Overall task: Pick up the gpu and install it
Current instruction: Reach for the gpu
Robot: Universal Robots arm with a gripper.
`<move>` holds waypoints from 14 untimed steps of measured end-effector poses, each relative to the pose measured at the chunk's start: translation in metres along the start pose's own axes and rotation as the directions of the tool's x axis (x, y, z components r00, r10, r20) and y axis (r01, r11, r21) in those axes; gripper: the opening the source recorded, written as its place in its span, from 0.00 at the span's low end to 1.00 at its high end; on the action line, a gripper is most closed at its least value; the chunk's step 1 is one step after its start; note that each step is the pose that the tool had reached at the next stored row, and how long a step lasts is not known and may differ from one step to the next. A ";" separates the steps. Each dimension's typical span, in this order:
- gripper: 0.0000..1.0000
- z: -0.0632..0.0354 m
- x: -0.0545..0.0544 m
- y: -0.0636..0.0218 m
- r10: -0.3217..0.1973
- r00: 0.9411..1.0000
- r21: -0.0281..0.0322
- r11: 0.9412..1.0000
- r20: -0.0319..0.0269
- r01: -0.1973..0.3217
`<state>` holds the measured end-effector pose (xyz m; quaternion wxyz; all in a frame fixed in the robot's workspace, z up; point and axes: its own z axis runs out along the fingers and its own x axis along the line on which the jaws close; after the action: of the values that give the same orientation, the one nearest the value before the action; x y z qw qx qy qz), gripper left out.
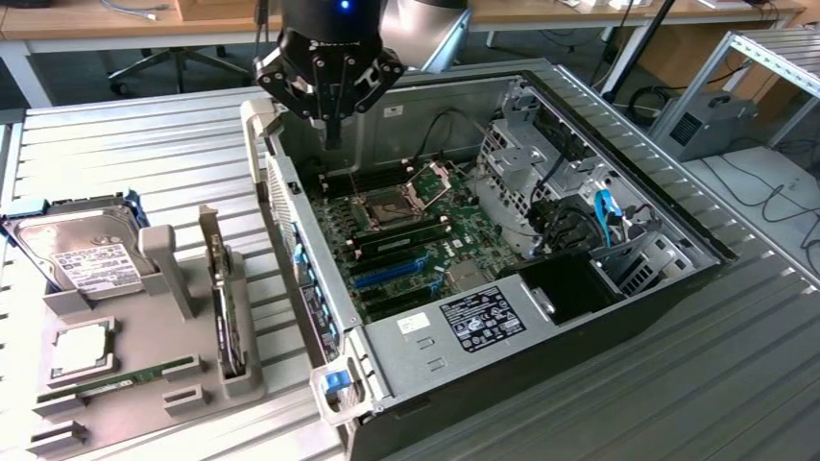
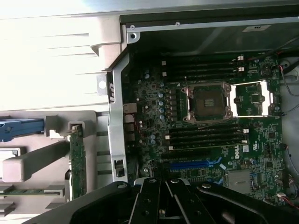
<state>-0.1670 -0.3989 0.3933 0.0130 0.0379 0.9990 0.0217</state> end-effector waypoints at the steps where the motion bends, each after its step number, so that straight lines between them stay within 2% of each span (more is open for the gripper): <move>1: 0.11 0.0000 0.000 0.0000 0.000 1.000 0.000 1.000 0.000 0.000; 14: 0.11 -0.0001 0.004 -0.0003 0.000 1.000 0.000 1.000 0.000 0.000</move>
<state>-0.1710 -0.3989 0.3932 0.0130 0.0379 0.9990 0.0217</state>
